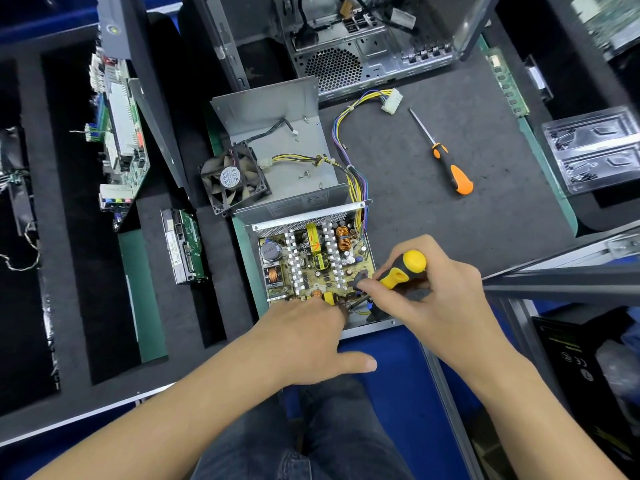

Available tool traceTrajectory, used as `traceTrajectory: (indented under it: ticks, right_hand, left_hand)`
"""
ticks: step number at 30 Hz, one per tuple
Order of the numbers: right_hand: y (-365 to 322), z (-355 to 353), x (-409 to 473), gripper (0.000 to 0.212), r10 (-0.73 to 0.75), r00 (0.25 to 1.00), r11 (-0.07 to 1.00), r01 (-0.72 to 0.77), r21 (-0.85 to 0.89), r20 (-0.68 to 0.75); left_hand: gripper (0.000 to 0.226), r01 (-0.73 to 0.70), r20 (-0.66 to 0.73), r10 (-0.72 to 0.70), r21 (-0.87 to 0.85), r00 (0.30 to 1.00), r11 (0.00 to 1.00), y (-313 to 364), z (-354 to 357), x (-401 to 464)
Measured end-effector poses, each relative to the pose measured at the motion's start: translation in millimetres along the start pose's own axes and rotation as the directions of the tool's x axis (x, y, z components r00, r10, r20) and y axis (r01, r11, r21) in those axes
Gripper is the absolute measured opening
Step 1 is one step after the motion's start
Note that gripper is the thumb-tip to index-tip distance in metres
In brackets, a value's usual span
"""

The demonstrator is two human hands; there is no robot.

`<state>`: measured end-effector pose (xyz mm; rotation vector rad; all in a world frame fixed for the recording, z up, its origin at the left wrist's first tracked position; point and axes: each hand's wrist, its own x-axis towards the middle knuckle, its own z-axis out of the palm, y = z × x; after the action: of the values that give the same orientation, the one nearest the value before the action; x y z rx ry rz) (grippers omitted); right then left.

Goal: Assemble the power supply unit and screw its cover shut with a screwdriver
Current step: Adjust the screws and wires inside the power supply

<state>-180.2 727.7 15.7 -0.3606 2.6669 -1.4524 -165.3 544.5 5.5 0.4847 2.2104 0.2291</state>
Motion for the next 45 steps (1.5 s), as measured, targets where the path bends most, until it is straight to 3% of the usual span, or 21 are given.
traceTrajectory:
  ticks: [15,25,45]
  right_hand:
    - [0.0,2.4,-1.0,0.038,0.007,0.997,0.999,-0.004,-0.043,0.077]
    - [3.5,-0.4,-0.7,0.033,0.039,0.999,0.997,-0.040,0.058,0.022]
    - [13.4,2.7,0.4,0.037,0.085,0.996,0.994,-0.085,0.071,0.009]
  left_hand:
    - [0.067,-0.012,-0.011,0.011,-0.004,1.000,1.000,-1.7,3.7,1.4]
    - [0.067,-0.009,-0.004,0.009,-0.009,1.000,1.000,-1.1,3.0,1.9]
    - [0.069,-0.005,0.013,0.004,0.012,1.000,1.000,-2.7,5.7,3.2]
